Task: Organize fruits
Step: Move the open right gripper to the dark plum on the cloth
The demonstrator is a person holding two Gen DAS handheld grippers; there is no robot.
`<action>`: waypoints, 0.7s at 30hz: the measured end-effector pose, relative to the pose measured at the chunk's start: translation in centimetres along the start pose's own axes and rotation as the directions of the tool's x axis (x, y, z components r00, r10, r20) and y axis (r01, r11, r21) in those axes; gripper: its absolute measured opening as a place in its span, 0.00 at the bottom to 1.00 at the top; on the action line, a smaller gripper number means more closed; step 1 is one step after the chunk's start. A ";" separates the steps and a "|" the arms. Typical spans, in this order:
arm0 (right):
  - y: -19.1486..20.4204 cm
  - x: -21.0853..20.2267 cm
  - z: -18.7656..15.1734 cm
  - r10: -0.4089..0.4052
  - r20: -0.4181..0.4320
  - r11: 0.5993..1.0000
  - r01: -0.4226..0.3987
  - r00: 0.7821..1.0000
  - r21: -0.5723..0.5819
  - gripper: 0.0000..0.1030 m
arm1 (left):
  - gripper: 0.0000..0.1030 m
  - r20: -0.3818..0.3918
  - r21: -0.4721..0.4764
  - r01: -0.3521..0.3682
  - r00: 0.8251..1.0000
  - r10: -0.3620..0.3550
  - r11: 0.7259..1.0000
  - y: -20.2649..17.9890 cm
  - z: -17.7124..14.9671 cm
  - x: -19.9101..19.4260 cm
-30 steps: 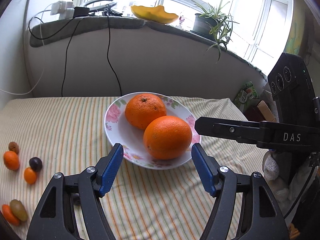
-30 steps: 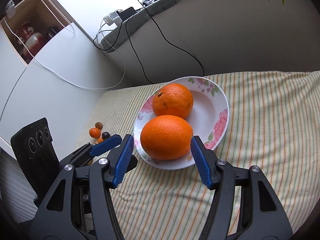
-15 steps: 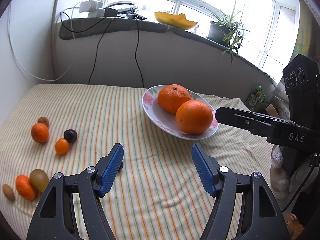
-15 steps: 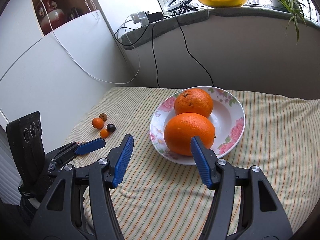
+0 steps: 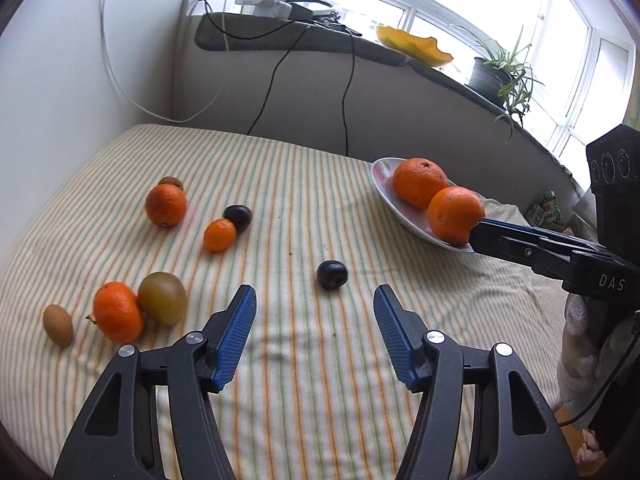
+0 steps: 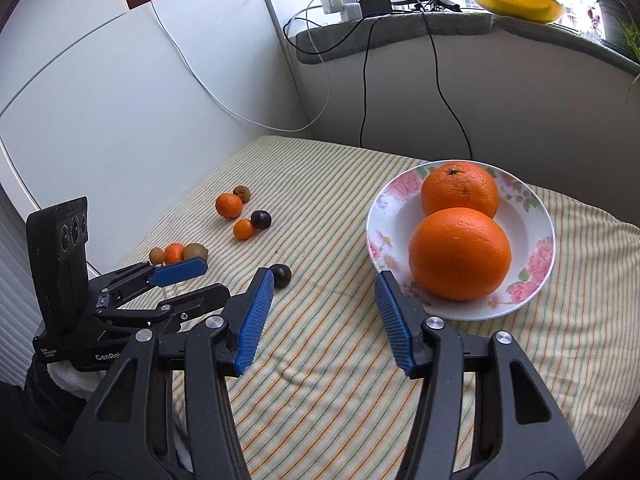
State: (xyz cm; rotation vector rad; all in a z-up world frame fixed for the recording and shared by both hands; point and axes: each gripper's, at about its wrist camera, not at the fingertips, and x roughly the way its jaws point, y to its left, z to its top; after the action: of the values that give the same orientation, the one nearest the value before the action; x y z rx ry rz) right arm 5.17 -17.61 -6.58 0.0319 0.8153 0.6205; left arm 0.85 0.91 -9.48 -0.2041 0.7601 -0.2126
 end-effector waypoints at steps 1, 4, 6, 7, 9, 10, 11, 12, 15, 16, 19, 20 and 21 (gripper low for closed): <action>0.3 0.3 0.0 0.005 -0.007 1.000 -0.005 1.000 -0.006 0.51 | 0.53 0.001 -0.009 -0.006 1.000 0.006 1.000 0.5 -0.1 -0.1; 1.2 1.4 -0.1 0.010 -0.029 0.999 -0.011 1.000 -0.031 0.45 | 0.53 0.004 -0.029 -0.043 0.999 0.044 0.999 2.0 -0.1 -0.5; 1.9 2.2 -0.1 0.014 -0.044 0.999 -0.016 0.999 -0.045 0.42 | 0.50 0.012 -0.047 -0.062 0.998 0.063 0.997 3.1 0.0 -0.8; 2.1 2.5 -0.1 0.016 -0.049 0.999 -0.019 0.999 -0.051 0.40 | 0.49 0.016 -0.056 -0.073 0.997 0.074 0.996 3.7 0.0 -1.0; 2.7 3.1 0.0 0.018 -0.057 0.998 -0.022 0.998 -0.061 0.39 | 0.48 0.023 -0.073 -0.100 0.995 0.102 0.992 4.7 0.1 -1.3; 2.9 3.4 0.1 0.018 -0.061 0.998 -0.022 0.998 -0.066 0.38 | 0.48 0.023 -0.078 -0.110 0.993 0.112 0.991 5.3 0.1 -1.4; 3.1 3.8 0.1 0.019 -0.067 0.997 -0.023 0.998 -0.072 0.38 | 0.46 0.023 -0.081 -0.122 0.992 0.124 0.989 5.7 0.1 -1.4; 3.3 4.1 0.2 0.018 -0.073 0.997 -0.024 0.997 -0.077 0.36 | 0.45 0.023 -0.081 -0.133 0.990 0.136 0.988 6.0 0.1 -1.4; 3.7 5.4 0.4 0.016 -0.089 0.996 -0.024 0.996 -0.090 0.35 | 0.41 0.029 -0.065 -0.155 0.987 0.158 0.986 6.5 0.4 -1.4; 3.8 5.8 0.5 0.015 -0.094 0.995 -0.024 0.995 -0.093 0.33 | 0.41 0.027 -0.057 -0.158 0.987 0.160 0.986 6.5 0.5 -1.3; 4.1 7.0 0.6 0.010 -0.108 0.995 -0.021 0.994 -0.100 0.32 | 0.41 0.018 -0.020 -0.160 0.987 0.160 0.987 6.1 0.8 -0.8; 4.1 7.3 0.6 0.010 -0.113 0.995 -0.021 0.994 -0.100 0.32 | 0.41 0.018 -0.003 -0.166 0.986 0.166 0.986 5.8 0.9 -0.8; 4.1 7.6 0.6 0.010 -0.118 0.995 -0.022 0.993 -0.099 0.32 | 0.41 0.020 0.018 -0.169 0.985 0.169 0.985 5.5 0.9 -0.8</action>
State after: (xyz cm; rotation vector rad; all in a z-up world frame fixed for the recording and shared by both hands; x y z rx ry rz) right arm 7.43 -10.05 -10.17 -0.0902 0.8973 0.6824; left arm 1.54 6.49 -9.74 -0.1222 0.7525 -0.0568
